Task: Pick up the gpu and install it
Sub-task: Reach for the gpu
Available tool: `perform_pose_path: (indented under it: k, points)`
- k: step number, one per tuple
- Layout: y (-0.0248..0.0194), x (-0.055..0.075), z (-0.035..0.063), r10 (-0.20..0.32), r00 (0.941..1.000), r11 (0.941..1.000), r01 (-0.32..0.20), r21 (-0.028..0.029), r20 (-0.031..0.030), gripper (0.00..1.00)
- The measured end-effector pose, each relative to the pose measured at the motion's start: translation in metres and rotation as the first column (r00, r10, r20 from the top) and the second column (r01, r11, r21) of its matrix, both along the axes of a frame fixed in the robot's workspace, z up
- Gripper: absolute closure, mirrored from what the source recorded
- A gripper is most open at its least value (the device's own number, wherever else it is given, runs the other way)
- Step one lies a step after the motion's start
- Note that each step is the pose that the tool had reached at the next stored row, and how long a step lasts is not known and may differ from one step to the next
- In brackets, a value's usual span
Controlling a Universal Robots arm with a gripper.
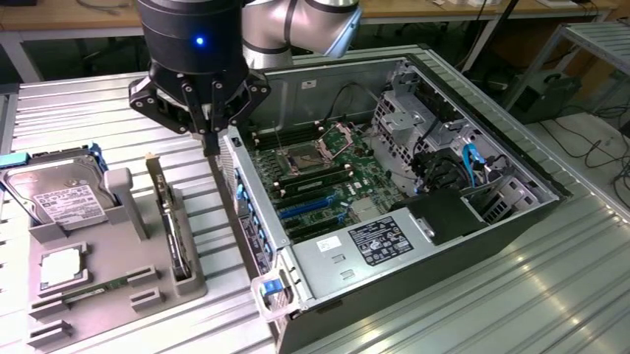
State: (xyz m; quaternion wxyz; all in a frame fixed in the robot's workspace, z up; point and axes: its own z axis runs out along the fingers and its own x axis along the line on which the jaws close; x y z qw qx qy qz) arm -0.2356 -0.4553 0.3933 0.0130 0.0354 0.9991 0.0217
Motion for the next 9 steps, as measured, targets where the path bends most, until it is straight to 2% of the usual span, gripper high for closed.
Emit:
perform_pose_path:
  k: [9]
  points:
    - [-0.0055, -0.0074, -0.0001, 0.001, 1.0, 1.0, -0.001, 0.0001, 0.0001, 0.89]
